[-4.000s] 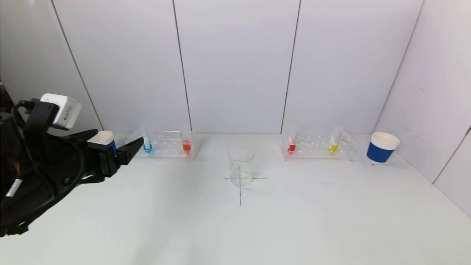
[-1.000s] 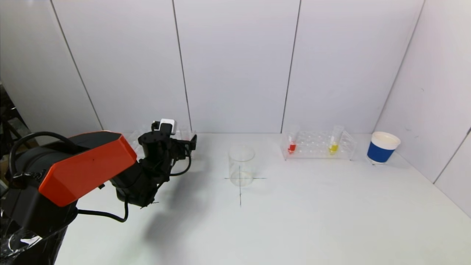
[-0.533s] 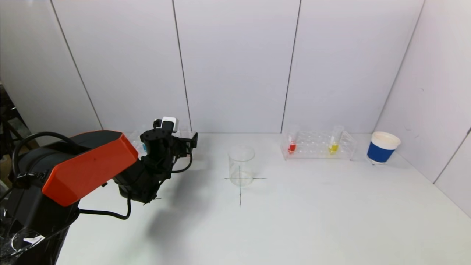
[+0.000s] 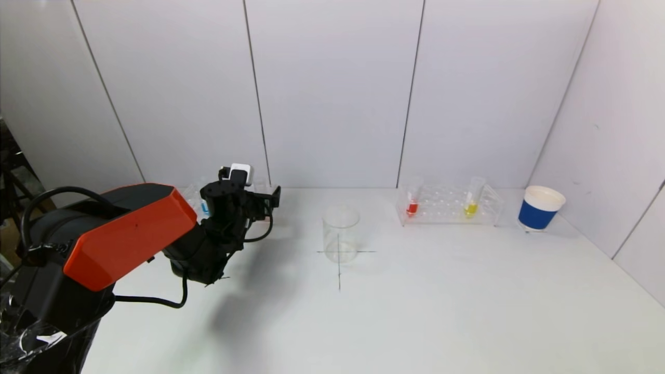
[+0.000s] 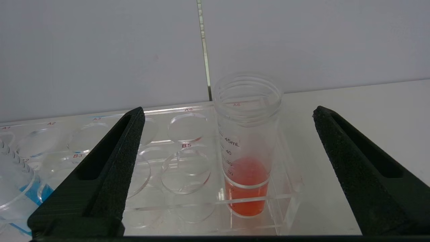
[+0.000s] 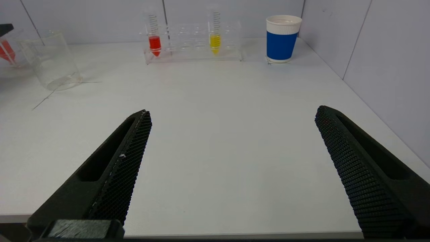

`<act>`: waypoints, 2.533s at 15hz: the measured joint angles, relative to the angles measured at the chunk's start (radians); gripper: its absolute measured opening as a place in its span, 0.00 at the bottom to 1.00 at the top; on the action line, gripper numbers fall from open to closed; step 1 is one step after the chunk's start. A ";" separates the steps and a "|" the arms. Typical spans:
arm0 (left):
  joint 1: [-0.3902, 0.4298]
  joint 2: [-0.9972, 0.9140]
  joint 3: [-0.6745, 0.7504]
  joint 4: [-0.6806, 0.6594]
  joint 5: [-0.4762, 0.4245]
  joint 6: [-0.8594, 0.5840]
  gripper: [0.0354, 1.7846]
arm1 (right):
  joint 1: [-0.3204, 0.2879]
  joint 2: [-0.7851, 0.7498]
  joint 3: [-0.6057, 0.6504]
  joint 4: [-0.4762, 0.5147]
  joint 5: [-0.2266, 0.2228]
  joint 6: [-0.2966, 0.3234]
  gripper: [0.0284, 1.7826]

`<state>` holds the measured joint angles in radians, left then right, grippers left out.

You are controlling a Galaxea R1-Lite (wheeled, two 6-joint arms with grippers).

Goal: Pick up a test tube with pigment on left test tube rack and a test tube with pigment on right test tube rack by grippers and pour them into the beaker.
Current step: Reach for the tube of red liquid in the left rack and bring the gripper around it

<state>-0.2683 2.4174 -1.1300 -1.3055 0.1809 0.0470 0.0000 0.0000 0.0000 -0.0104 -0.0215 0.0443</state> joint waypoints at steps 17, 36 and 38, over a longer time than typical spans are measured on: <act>-0.008 0.004 -0.009 0.007 0.000 0.013 0.98 | 0.000 0.000 0.000 0.000 0.000 0.000 0.99; -0.014 0.007 -0.024 0.019 0.000 0.017 0.29 | 0.000 0.000 0.000 0.000 0.000 0.000 0.99; -0.014 0.007 -0.024 0.019 0.000 0.016 0.24 | 0.000 0.000 0.000 0.000 0.000 0.000 0.99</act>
<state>-0.2823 2.4240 -1.1536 -1.2868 0.1809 0.0630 0.0000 0.0000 0.0000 -0.0104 -0.0215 0.0440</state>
